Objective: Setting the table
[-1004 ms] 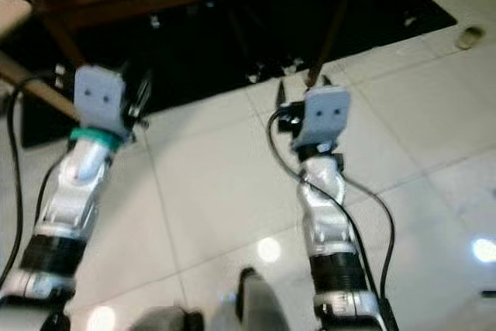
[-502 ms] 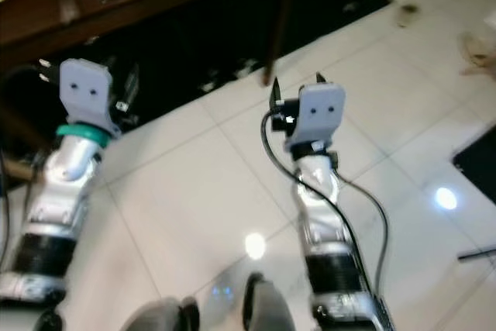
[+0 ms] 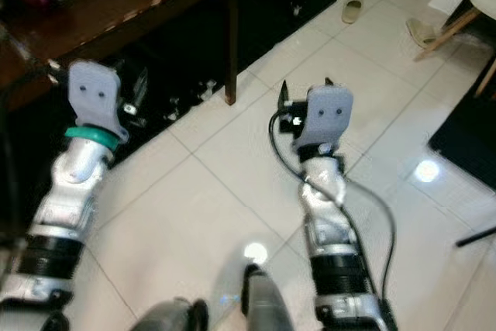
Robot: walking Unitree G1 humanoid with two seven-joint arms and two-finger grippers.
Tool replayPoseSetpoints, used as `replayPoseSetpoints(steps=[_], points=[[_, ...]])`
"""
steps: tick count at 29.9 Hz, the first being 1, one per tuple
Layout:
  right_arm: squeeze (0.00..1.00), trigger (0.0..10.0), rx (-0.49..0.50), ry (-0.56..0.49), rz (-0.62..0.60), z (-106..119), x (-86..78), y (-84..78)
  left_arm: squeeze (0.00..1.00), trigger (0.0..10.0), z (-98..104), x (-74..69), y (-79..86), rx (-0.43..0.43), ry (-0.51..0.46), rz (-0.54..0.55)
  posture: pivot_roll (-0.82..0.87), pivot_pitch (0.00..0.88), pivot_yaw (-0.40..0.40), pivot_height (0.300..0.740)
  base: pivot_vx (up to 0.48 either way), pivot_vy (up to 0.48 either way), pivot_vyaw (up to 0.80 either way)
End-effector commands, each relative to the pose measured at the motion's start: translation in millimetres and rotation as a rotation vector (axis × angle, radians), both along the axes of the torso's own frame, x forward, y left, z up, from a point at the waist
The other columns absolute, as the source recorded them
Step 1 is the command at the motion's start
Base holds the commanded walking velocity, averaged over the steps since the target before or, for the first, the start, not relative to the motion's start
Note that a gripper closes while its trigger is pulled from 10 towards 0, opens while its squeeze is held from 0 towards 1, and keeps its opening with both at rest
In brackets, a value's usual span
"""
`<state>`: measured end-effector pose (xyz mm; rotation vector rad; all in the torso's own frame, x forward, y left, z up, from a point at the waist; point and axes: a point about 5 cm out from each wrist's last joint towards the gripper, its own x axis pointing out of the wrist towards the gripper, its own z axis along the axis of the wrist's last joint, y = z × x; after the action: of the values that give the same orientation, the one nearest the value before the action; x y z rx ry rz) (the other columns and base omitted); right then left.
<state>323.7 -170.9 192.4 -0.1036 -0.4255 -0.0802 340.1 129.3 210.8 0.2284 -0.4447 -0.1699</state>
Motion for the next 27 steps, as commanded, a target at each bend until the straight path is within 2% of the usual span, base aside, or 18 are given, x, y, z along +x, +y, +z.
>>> replayPoseSetpoints(steps=[1,27], points=[[0.0,10.0,0.007,0.013,0.009,-4.0,-1.0,4.4,0.0,10.0,-6.0,-1.3,8.8,-0.001,0.021,0.026,-0.02,0.168,0.106,0.74,0.48,0.0,0.0],[0.0,10.0,0.002,-0.01,0.016,4.7,1.1,6.3,0.0,10.0,-2.2,-1.7,5.6,-0.002,0.004,0.021,-0.02,0.162,0.104,0.74,0.48,0.0,0.0]])
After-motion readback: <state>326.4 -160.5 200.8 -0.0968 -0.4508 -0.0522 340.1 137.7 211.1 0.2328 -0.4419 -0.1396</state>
